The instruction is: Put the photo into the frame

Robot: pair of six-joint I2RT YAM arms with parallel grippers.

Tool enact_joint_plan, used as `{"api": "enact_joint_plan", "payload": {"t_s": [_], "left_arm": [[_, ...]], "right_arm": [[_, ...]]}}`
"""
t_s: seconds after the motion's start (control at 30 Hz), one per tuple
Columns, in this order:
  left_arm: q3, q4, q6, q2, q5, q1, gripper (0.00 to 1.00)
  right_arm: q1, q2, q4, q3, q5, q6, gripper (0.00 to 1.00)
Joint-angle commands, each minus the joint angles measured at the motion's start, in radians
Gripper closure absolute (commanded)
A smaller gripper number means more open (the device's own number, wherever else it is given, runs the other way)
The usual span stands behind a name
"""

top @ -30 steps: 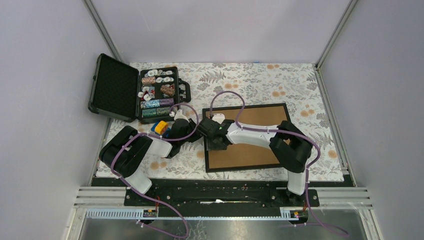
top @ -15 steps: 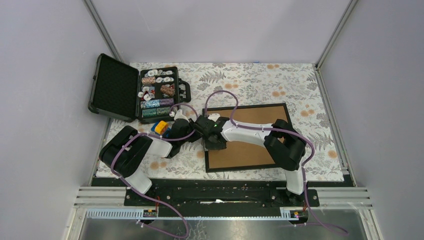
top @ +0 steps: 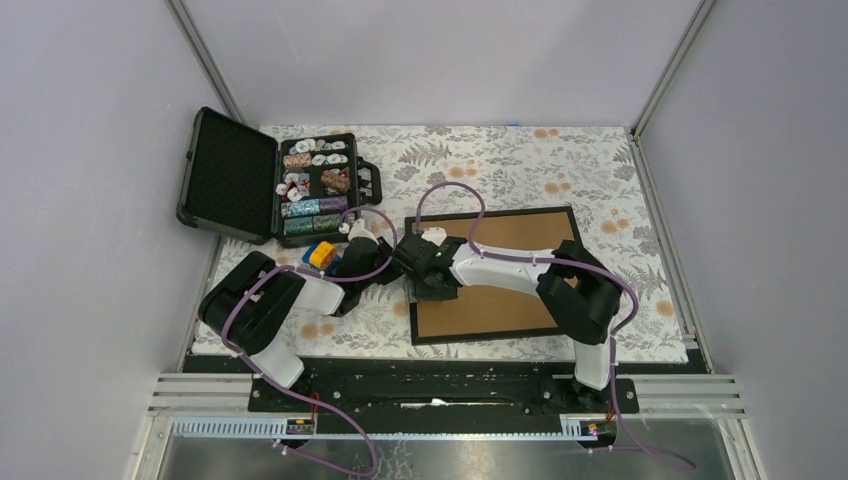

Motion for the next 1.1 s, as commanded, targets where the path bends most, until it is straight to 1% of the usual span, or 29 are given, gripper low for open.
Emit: {"api": "enact_joint_plan", "payload": {"t_s": [0.0,0.13,0.23,0.33,0.47,0.8,0.97,1.07], "left_arm": [[-0.046,-0.233,0.045,0.052,-0.038,0.007,1.0],[-0.045,-0.232,0.043,0.054,-0.035,0.007,1.0],[-0.044,-0.234,0.044,0.054,-0.036,0.007,1.0],[-0.045,-0.235,0.045,0.052,-0.037,0.008,1.0],[-0.044,-0.235,0.044,0.054,-0.037,0.007,1.0],[-0.044,-0.235,0.043,0.054,-0.036,0.007,1.0],[-0.044,-0.234,0.043,0.054,-0.037,0.007,1.0],[-0.042,-0.238,0.043,0.054,-0.039,0.007,1.0]], "right_arm": [[-0.01,-0.043,0.095,-0.113,-0.115,0.065,0.35],[-0.011,-0.057,0.128,-0.125,-0.116,0.05,0.36],[-0.009,-0.01,0.083,-0.086,-0.116,0.037,0.36],[-0.006,0.024,0.073,-0.069,-0.128,0.039,0.36],[-0.002,0.049,0.034,-0.045,-0.103,0.041,0.36],[0.019,0.126,-0.111,0.058,-0.028,0.041,0.36],[0.021,0.16,-0.194,0.091,0.033,0.058,0.37],[0.021,0.155,-0.224,0.081,0.061,0.062,0.39]]}}
